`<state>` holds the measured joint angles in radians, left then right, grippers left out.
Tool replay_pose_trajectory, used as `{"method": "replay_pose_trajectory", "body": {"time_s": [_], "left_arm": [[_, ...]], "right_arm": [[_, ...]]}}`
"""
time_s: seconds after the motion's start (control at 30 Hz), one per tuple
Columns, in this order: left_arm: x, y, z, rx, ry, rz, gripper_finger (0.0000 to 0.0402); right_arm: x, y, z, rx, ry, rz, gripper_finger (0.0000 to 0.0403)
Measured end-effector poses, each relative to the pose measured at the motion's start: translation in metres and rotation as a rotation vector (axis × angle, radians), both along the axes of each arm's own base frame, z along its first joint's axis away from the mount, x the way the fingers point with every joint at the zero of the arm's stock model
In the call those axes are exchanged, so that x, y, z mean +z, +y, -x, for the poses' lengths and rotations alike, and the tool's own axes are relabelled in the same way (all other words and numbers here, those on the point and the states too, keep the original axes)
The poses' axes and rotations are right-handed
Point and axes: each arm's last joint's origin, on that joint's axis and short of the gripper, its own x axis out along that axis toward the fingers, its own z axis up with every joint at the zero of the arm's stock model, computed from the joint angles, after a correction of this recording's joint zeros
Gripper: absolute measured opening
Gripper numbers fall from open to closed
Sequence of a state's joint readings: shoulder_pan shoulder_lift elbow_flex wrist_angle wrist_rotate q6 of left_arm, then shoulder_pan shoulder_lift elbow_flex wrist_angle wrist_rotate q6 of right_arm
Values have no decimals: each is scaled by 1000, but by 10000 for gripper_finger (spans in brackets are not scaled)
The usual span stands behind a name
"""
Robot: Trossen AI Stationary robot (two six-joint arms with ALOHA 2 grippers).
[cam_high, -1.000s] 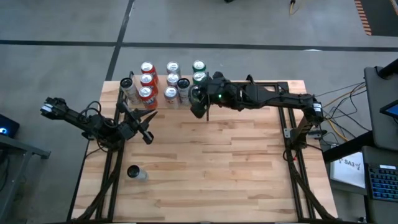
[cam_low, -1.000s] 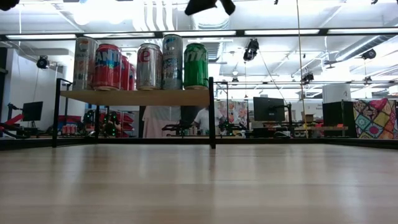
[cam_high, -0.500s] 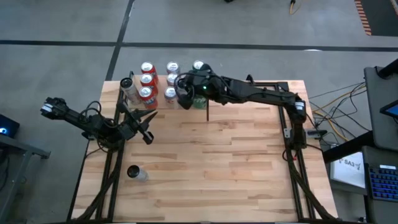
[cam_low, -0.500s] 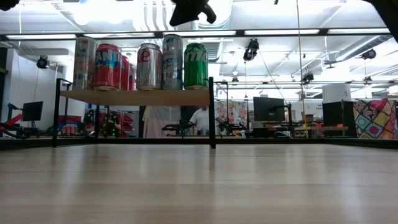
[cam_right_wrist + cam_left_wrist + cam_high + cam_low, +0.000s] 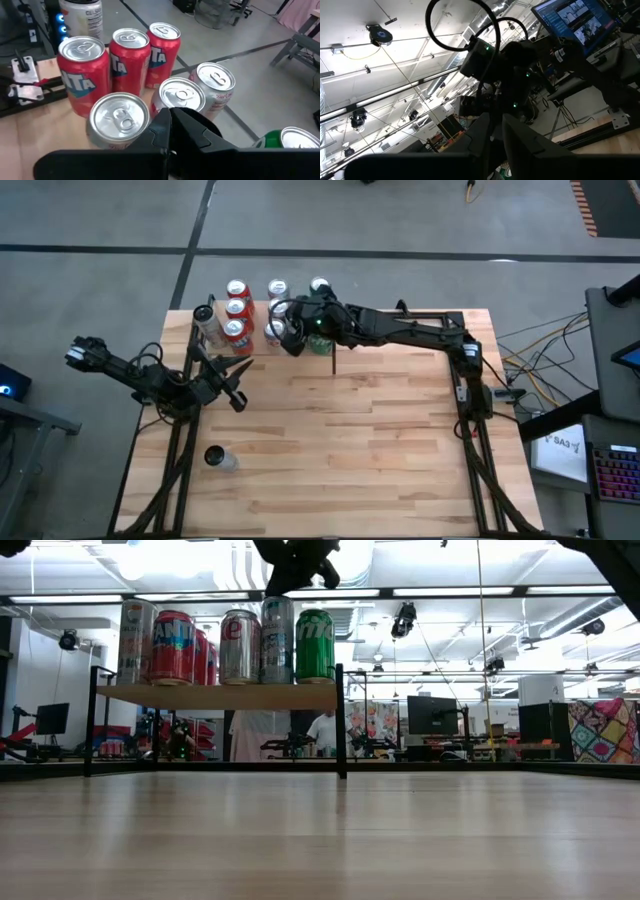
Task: Place canned beverage on shelf
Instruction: Adjust the white and blue soda can on the shelf
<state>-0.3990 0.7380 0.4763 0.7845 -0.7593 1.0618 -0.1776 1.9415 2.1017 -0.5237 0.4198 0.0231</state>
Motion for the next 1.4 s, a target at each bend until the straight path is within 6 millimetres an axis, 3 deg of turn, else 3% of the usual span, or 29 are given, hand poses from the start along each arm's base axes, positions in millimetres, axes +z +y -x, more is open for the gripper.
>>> {"method": "replay_pose_trajectory", "body": {"time_s": [1.1, 1.4], "left_arm": [[0, 0, 0, -1, -2, 4, 36], [0, 0, 0, -2, -2, 4, 36]], "right_arm": [[-2, 12, 3, 0, 27, -49, 9], [22, 13, 9, 27, -1, -2, 9]]}}
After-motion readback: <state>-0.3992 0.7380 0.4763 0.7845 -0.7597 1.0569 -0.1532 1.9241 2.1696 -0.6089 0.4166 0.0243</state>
